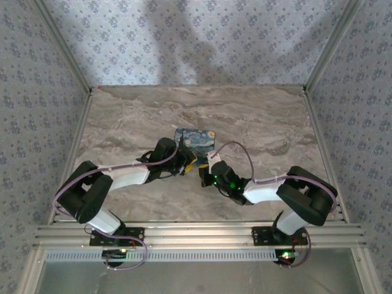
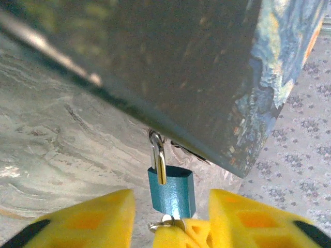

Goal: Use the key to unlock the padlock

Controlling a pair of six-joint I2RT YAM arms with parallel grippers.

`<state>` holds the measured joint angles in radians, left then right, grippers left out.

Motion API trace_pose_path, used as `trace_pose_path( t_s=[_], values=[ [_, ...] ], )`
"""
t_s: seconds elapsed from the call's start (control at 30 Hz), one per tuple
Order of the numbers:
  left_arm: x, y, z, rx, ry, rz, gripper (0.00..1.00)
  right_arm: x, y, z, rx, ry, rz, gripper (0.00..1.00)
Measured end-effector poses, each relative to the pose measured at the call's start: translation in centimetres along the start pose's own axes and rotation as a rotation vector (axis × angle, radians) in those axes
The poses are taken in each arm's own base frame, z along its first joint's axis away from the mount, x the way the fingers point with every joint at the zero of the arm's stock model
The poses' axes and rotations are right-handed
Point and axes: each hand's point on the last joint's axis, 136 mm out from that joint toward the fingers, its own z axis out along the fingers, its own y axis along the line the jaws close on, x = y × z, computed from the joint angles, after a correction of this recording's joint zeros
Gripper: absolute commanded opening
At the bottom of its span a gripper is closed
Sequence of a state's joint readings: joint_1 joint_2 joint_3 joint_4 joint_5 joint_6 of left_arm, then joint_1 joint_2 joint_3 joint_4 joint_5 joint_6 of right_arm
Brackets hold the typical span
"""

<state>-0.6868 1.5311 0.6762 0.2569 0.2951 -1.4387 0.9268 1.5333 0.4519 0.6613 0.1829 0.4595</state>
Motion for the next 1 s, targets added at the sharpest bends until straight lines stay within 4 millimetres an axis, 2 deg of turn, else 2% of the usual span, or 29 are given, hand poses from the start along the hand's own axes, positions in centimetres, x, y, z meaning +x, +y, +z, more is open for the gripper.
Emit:
trace_pose_path(
  t_s=[0.17, 0.27, 0.37, 0.53, 0.7, 1.0],
  values=[
    [-1.3, -1.2, -1.9, 0.03, -0.045, 0.052, 0.62, 1.0, -0.6, -0.2, -0.015, 0.031, 0.114, 0.0],
    [-2.7, -1.5, -3.4, 0.032, -0.09, 0.085, 0.68, 1.6, -1.1, -0.3, -0.025, 0.053, 0.187, 0.0],
    [-4.4, -1.0, -4.7, 0.013, -0.131, 0.102, 0.74, 1.9, -1.6, -0.4, -0.037, 0.073, 0.267, 0.04],
    [-6.5, 0.1, -6.2, -0.026, -0.176, 0.122, 0.78, 2.5, -2.3, -0.6, -0.057, 0.098, 0.368, 0.1],
    [-6.8, 0.9, -6.4, -0.062, -0.159, 0.16, 0.79, 3.0, -2.7, -0.5, -0.07, 0.121, 0.426, 0.16],
    [-7.1, 0.2, -4.5, -0.084, -0.096, 0.227, 0.8, 3.6, -3.9, -1.0, -0.048, 0.144, 0.463, 0.33]
  ],
)
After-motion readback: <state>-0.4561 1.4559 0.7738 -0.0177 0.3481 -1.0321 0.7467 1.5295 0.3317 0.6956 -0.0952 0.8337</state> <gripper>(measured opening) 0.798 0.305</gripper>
